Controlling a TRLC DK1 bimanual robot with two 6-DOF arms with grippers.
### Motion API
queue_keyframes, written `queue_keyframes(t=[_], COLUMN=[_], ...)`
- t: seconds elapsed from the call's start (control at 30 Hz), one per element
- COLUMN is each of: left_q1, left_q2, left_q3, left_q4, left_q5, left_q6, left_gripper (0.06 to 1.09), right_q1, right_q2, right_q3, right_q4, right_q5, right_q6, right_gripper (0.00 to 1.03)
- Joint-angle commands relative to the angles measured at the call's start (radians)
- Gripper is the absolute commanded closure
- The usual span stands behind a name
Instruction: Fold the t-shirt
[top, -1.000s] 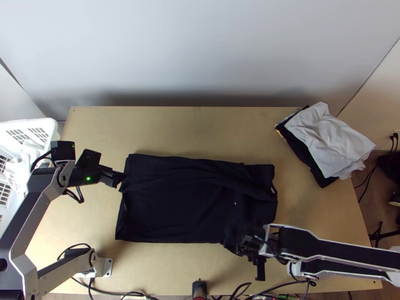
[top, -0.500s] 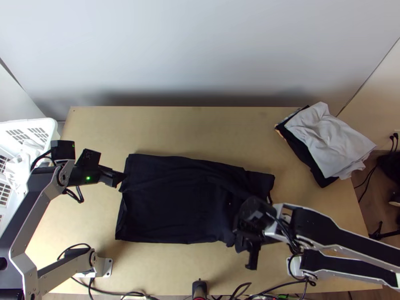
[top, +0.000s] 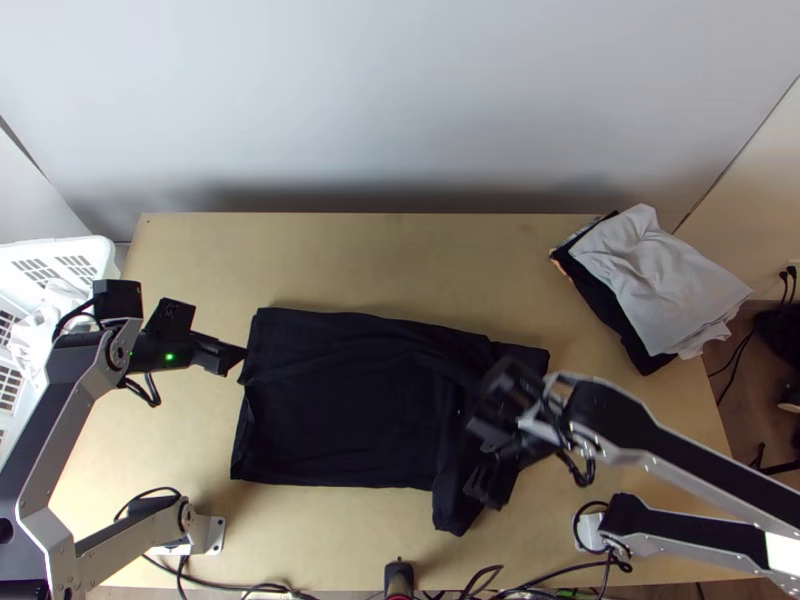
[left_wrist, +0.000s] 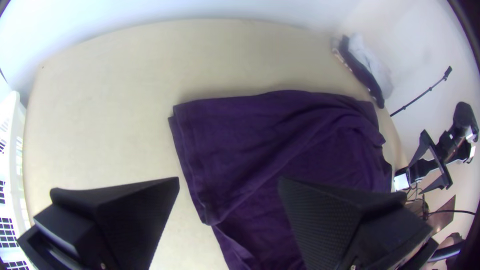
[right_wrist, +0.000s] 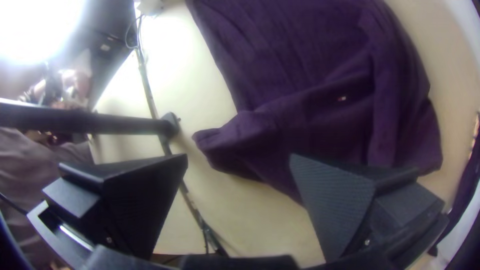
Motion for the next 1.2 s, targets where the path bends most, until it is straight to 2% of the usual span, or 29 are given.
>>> queue_keyframes(t=[0.0,0.13,0.17,0.2,0.23,0.33,0.37,0.43,0.5,0.57,0.6,0.63,0.7,0.77,0.83,0.9,0.97,1.07,1.17], left_q1=[-0.002,0.000,0.000,-0.002,-0.002,-0.002,0.000,0.001,0.007,0.023,0.041,0.058,0.067,0.064,0.047,0.027,-0.005,-0.039,-0.077], left_q2=[0.004,0.004,0.004,0.004,0.004,0.007,0.010,0.013,0.007,-0.011,-0.019,-0.022,-0.016,-0.010,-0.008,0.023,0.090,0.234,0.217], left_q3=[0.004,0.004,0.004,0.006,0.006,0.010,0.010,0.007,-0.008,-0.039,-0.053,-0.067,-0.073,-0.071,-0.065,-0.051,-0.021,0.116,0.145], left_q4=[-0.008,-0.008,-0.008,-0.008,-0.008,-0.005,-0.003,-0.003,0.001,0.012,0.014,0.011,-0.039,-0.101,-0.140,-0.216,-0.310,-0.582,-0.625], left_q5=[0.000,0.000,0.000,0.000,0.000,0.000,0.000,0.000,-0.001,-0.009,-0.009,-0.010,-0.027,-0.038,-0.053,-0.101,-0.188,-0.200,-0.207], left_q6=[0.002,0.002,0.002,0.002,0.002,0.005,0.005,0.002,0.007,0.023,0.042,0.050,0.068,0.097,0.102,0.139,0.140,0.068,-0.013], left_gripper=[0.12,0.12,0.12,0.12,0.12,0.12,0.12,0.12,0.12,0.12,0.12,0.12,0.12,0.12,0.12,0.12,0.12,0.12,0.12], right_q1=[-0.251,-0.312,-0.311,-0.301,-0.285,-0.140,-0.122,-0.134,-0.191,-0.271,-0.300,-0.318,-0.315,-0.298,-0.291,-0.321,-0.334,-0.334,-0.349], right_q2=[0.062,0.120,0.145,0.152,0.126,-0.015,-0.050,-0.090,-0.145,-0.245,-0.267,-0.268,-0.230,-0.230,-0.198,-0.139,-0.095,-0.044,0.003], right_q3=[0.020,-0.007,-0.009,-0.010,-0.024,-0.066,-0.082,-0.144,-0.251,-0.374,-0.398,-0.400,-0.375,-0.365,-0.323,-0.293,-0.279,-0.225,-0.153], right_q4=[-0.092,-0.172,-0.239,-0.293,-0.274,-0.072,0.000,0.104,0.189,0.305,0.305,0.264,0.157,0.141,0.132,0.091,0.058,-0.014,-0.097], right_q5=[-0.259,-0.345,-0.383,-0.406,-0.394,-0.113,-0.044,0.078,0.206,0.233,0.236,0.235,0.221,0.195,0.192,0.160,0.135,0.086,-0.029], right_q6=[0.100,0.185,0.160,0.091,0.059,0.051,0.039,-0.062,-0.222,-0.374,-0.394,-0.391,-0.297,-0.285,-0.223,-0.193,-0.141,-0.055,-0.001], right_gripper=[0.05,0.05,0.05,0.05,0.05,0.05,0.05,0.05,0.05,0.05,0.05,0.05,0.05,0.07,0.09,0.09,0.09,0.09,0.09])
